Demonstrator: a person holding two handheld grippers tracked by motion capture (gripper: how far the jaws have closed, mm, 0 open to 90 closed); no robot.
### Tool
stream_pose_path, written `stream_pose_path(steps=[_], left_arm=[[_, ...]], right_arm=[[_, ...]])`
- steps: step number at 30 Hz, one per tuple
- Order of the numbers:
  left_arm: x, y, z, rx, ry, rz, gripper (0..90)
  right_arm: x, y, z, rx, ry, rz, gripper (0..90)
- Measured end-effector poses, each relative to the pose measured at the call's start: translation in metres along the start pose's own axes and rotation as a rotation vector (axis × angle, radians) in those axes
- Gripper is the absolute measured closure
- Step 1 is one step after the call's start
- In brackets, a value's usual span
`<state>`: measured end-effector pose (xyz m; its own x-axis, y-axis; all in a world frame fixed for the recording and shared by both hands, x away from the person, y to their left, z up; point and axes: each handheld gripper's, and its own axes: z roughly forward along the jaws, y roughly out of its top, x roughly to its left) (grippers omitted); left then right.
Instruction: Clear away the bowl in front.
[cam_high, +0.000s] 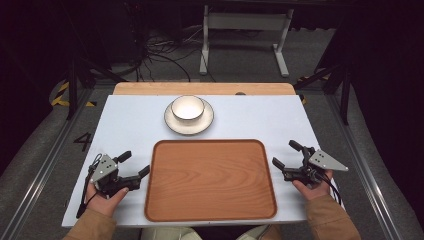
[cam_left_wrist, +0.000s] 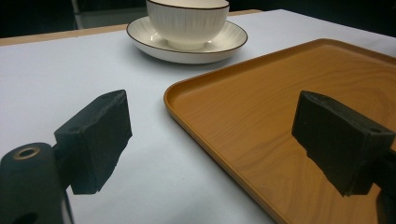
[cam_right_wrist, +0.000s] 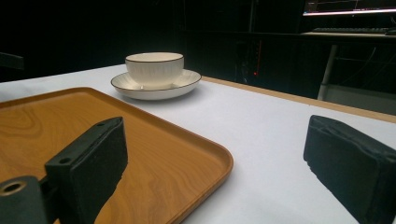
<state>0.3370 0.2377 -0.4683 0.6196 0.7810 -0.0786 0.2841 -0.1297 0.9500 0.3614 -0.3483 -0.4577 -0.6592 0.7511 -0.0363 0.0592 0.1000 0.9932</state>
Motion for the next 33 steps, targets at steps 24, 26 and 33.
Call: stream_pose_path(steps=[24,26,33], left_arm=[[0.000,0.001,0.001,0.020,0.002,0.003,13.8],[-0.001,0.003,0.002,0.005,-0.008,-0.011,14.1],[-0.006,0.013,0.002,-0.002,-0.025,0.000,13.9]], right_arm=[[0.000,0.000,0.000,0.001,-0.002,0.004,7.2],[0.000,0.000,0.000,0.001,-0.003,0.005,7.2],[0.000,0.000,0.000,0.001,-0.004,0.004,7.2]])
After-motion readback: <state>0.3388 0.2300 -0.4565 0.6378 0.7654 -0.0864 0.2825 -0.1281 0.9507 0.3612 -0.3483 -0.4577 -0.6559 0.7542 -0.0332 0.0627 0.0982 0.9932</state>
